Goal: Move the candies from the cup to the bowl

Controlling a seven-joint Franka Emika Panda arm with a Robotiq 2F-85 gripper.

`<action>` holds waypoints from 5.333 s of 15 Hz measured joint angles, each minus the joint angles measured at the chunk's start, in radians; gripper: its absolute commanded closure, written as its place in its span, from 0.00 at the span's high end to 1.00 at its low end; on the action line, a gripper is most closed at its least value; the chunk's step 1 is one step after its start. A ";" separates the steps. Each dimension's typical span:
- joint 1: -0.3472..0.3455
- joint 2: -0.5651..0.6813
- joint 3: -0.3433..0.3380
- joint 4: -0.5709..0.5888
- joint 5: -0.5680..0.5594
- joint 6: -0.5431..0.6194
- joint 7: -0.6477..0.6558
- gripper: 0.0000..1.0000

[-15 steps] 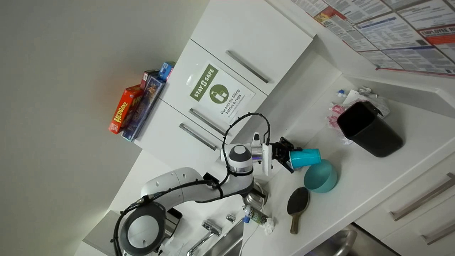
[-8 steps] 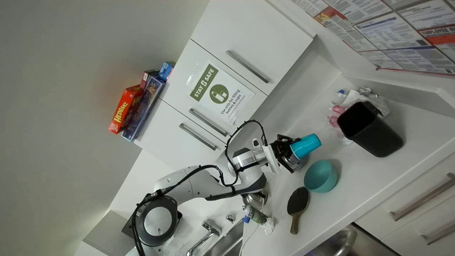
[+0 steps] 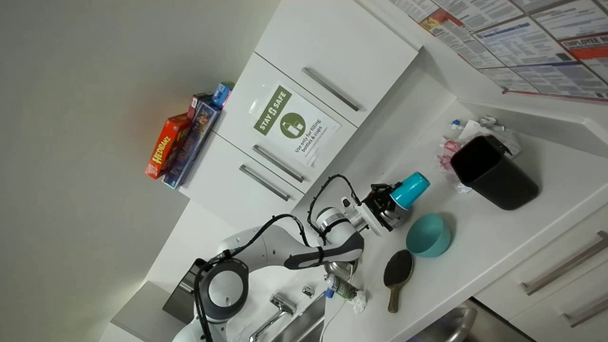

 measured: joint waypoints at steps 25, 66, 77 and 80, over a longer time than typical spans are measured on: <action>-0.065 0.074 0.194 -0.126 -0.185 -0.348 0.005 0.01; -0.183 -0.063 0.269 -0.202 -0.253 -0.245 0.052 0.01; -0.214 -0.242 0.274 -0.234 -0.247 0.296 0.393 0.01; -0.213 -0.244 0.295 -0.232 -0.268 0.347 0.503 0.01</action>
